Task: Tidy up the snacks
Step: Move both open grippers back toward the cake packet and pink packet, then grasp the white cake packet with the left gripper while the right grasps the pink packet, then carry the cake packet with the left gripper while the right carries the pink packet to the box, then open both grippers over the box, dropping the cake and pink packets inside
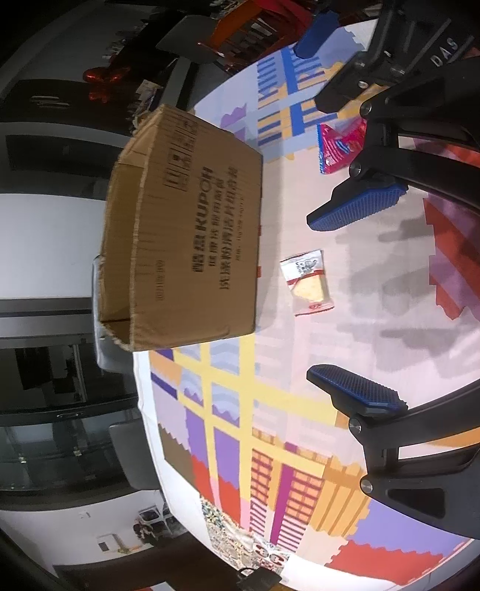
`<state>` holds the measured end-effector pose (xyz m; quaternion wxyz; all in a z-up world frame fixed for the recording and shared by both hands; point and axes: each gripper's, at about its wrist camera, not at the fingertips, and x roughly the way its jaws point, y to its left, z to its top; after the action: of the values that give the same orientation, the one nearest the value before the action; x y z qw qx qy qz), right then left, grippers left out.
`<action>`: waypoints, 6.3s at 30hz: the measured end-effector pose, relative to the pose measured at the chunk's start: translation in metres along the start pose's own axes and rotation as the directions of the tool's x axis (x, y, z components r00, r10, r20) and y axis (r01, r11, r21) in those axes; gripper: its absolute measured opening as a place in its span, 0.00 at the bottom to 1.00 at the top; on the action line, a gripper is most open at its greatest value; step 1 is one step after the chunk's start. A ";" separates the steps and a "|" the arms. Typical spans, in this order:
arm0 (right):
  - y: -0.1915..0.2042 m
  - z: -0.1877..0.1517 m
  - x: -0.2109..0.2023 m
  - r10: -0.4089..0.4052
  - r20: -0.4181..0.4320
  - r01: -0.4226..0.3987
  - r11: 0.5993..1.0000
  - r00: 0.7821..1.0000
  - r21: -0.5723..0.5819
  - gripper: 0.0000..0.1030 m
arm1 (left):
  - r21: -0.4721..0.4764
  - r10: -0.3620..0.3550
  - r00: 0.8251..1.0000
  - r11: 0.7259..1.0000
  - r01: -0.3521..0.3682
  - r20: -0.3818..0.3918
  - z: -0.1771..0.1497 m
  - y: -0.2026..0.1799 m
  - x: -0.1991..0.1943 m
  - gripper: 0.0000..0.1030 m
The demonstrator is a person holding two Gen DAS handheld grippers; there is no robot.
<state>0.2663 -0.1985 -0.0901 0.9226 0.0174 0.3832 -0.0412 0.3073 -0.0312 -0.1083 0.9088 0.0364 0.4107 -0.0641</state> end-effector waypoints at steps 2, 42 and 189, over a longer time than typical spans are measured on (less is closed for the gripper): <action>0.002 -0.006 0.006 -0.003 -0.017 0.003 1.000 1.000 0.001 0.76 | 0.000 -0.001 1.000 1.000 0.001 -0.014 -0.003 0.000 0.007 0.72; -0.006 -0.027 0.091 -0.033 -0.173 0.044 0.997 0.984 0.058 0.44 | -0.015 -0.033 0.991 0.999 0.032 -0.132 -0.001 -0.006 0.107 0.55; 0.003 0.177 0.067 0.148 0.103 -0.150 0.989 0.984 0.009 0.43 | 0.002 -0.088 0.992 0.996 0.088 0.087 0.173 -0.009 0.043 0.17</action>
<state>0.4388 -0.2111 -0.0124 0.9412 0.0515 0.3331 0.0238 0.4626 -0.0646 -0.0268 0.9221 0.0146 0.3720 -0.1053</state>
